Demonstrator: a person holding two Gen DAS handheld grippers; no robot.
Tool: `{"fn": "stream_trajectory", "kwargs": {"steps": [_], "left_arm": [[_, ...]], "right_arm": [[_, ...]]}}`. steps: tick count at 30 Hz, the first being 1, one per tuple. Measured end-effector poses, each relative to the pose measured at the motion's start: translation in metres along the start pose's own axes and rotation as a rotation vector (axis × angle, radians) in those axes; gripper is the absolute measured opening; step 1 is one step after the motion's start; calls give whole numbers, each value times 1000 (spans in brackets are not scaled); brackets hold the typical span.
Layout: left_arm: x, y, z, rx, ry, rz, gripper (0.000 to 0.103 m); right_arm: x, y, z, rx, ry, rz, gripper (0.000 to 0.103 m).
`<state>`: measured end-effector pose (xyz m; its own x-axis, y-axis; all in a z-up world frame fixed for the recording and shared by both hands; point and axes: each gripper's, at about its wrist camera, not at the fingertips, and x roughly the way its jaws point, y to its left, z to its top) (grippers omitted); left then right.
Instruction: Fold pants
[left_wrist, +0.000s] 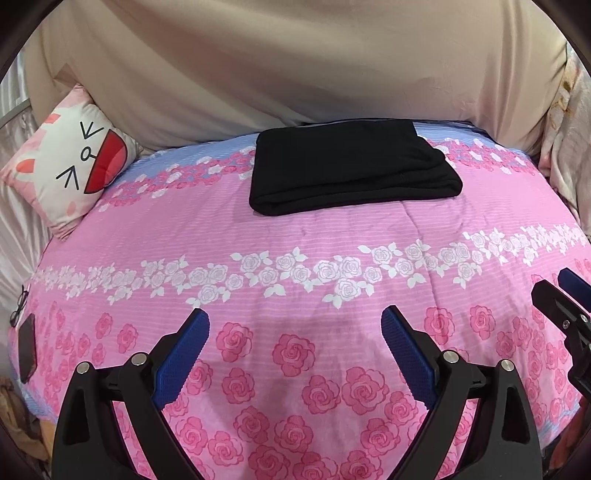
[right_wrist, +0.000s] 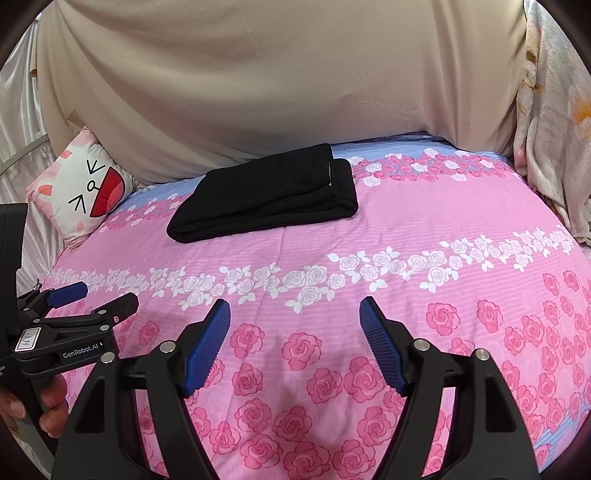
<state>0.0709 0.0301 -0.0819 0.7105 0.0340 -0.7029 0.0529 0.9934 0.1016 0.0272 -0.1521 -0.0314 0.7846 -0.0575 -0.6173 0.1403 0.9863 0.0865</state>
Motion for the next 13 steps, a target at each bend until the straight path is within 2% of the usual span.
{"fn": "stream_trajectory", "kwargs": {"steps": [8, 13], "left_arm": [[0, -1, -3, 14, 6, 9, 90], [0, -1, -5, 18, 17, -21, 90]], "right_arm": [[-1, -1, -3, 11, 1, -9, 71], [1, -2, -5, 14, 12, -10, 71]]}}
